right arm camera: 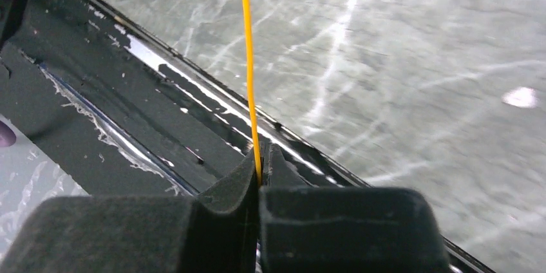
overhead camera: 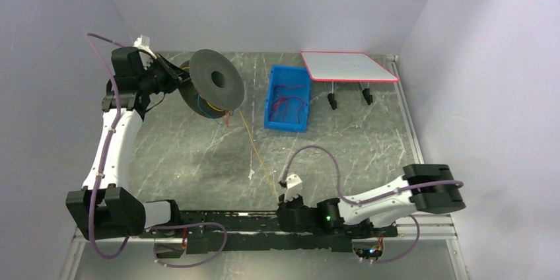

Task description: Wrap the cables

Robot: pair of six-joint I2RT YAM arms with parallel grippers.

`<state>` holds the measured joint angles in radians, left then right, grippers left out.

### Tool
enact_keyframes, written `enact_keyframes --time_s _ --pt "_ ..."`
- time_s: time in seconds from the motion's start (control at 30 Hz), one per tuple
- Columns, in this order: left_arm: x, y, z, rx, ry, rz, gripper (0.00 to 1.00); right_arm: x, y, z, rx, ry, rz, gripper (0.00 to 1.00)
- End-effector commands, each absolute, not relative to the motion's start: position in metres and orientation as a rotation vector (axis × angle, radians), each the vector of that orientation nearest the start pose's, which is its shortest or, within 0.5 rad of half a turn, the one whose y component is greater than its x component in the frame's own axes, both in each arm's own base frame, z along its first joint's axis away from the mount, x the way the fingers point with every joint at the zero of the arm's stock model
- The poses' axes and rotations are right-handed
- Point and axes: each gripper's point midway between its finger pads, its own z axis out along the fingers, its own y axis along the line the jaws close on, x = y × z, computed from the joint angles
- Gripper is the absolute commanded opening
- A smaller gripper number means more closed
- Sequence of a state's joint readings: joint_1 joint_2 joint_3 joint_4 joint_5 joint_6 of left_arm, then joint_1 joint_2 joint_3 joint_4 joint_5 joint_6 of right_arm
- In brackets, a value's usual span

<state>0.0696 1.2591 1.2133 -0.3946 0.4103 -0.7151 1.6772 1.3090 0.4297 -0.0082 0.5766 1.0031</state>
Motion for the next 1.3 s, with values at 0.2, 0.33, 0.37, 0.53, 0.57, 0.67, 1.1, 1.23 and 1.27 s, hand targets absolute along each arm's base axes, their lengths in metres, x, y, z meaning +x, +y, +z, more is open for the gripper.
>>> enact_keyframes --time_s 0.2,0.33,0.37,0.53,0.57,0.67,1.1,1.23,1.27 --pt "0.358 -0.065 0.328 -0.352 1.913 -1.175 0.07 0.057 0.227 0.02 -0.245 2.341 0.598 0.0" --pt "0.348 -0.071 0.341 -0.301 1.883 -1.3 0.07 0.06 0.217 0.019 -0.175 2.357 0.548 0.0" --pt "0.347 -0.072 0.343 -0.291 1.884 -1.306 0.07 0.062 0.214 0.018 -0.153 2.359 0.528 0.0" --pt "0.341 -0.073 0.348 -0.248 1.894 -1.288 0.07 0.07 0.198 0.02 -0.009 2.354 0.483 0.0" --pt "0.34 -0.073 0.348 -0.244 1.895 -1.285 0.07 0.071 0.195 0.021 0.026 2.351 0.491 0.0" --pt "0.337 -0.075 0.348 -0.226 1.892 -1.298 0.07 0.074 0.192 0.028 0.076 2.334 0.551 0.0" --pt "0.334 -0.069 0.331 -0.22 1.934 -1.185 0.07 0.085 0.187 0.071 0.26 2.235 0.766 0.0" --pt "0.331 -0.068 0.323 -0.215 1.964 -1.124 0.07 0.092 0.179 0.086 0.273 2.203 0.729 0.0" --pt "0.33 -0.069 0.321 -0.207 1.967 -1.124 0.07 0.094 0.177 0.089 0.283 2.198 0.72 0.0"
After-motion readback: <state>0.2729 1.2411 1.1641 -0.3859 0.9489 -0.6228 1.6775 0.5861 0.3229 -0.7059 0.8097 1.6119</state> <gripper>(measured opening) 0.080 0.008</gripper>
